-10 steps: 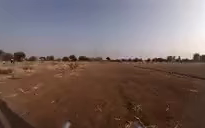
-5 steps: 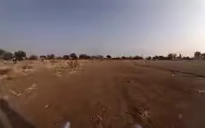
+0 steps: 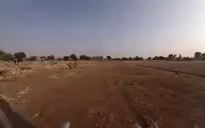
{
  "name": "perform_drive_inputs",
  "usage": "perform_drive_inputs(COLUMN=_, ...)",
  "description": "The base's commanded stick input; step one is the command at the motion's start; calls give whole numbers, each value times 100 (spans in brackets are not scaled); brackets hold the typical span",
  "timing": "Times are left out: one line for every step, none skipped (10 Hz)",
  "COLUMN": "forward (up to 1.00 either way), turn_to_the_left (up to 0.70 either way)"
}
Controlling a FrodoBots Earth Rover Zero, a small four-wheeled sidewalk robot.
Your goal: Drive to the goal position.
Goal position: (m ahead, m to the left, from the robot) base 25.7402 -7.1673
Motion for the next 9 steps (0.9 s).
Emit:
perform_drive_inputs(forward=50, turn_to_the_left=0)
perform_drive_inputs(forward=50, turn_to_the_left=0)
perform_drive_inputs(forward=50, turn_to_the_left=0)
perform_drive_inputs(forward=50, turn_to_the_left=0)
perform_drive_inputs(forward=50, turn_to_the_left=0)
perform_drive_inputs(forward=50, turn_to_the_left=0)
perform_drive_inputs(forward=50, turn_to_the_left=0)
perform_drive_inputs(forward=50, turn_to_the_left=0)
perform_drive_inputs(forward=50, turn_to_the_left=0)
